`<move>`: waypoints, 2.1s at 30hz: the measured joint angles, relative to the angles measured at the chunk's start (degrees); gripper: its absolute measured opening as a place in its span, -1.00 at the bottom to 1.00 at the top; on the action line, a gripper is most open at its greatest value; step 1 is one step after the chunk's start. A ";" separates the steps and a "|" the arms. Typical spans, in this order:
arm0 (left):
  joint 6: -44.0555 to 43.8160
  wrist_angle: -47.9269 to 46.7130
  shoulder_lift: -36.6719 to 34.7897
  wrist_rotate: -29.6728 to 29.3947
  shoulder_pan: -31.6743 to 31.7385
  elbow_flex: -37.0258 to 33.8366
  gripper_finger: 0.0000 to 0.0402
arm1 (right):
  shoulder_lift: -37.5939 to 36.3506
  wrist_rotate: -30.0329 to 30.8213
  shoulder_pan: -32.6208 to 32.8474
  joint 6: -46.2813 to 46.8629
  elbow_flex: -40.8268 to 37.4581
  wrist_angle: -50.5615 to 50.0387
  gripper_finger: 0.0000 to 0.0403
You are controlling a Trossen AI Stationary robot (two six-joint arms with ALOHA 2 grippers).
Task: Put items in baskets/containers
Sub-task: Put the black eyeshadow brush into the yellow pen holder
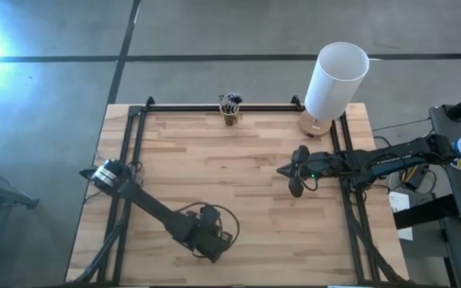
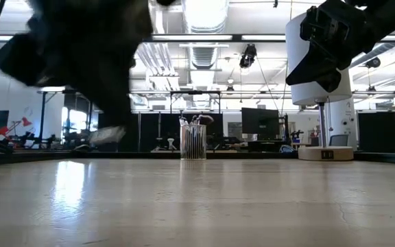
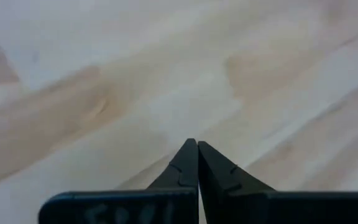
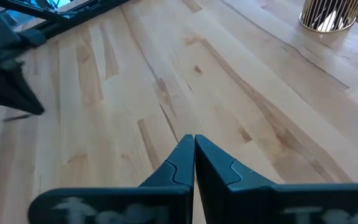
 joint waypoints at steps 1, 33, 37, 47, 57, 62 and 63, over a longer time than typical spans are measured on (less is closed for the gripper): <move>0.09 0.58 -1.05 -1.43 -0.03 -0.31 -1.00 | 0.00 0.03 0.02 0.03 0.00 0.04 -0.96; 59.55 81.23 -30.55 -4.89 16.37 -29.87 -1.00 | 13.67 -5.16 7.07 4.07 8.43 38.03 -0.41; 61.15 81.26 -31.13 4.41 21.36 -29.10 -1.00 | 17.94 -6.46 5.97 3.67 14.10 38.11 -0.29; 61.96 79.39 -34.67 17.97 29.28 -28.84 -1.00 | 25.18 -8.35 0.53 3.41 22.35 38.00 -0.33; 61.87 74.86 -40.52 23.71 34.33 -31.57 -1.00 | 29.51 -7.80 -1.19 -2.20 31.01 28.81 -0.86; 60.34 69.00 -43.76 23.93 36.05 -31.51 -0.96 | 29.88 -5.85 -1.87 -4.49 34.69 22.45 -0.91; 60.17 67.64 -44.24 23.85 36.43 -31.55 -0.94 | 29.86 -5.83 -2.15 -4.78 35.10 22.16 -0.91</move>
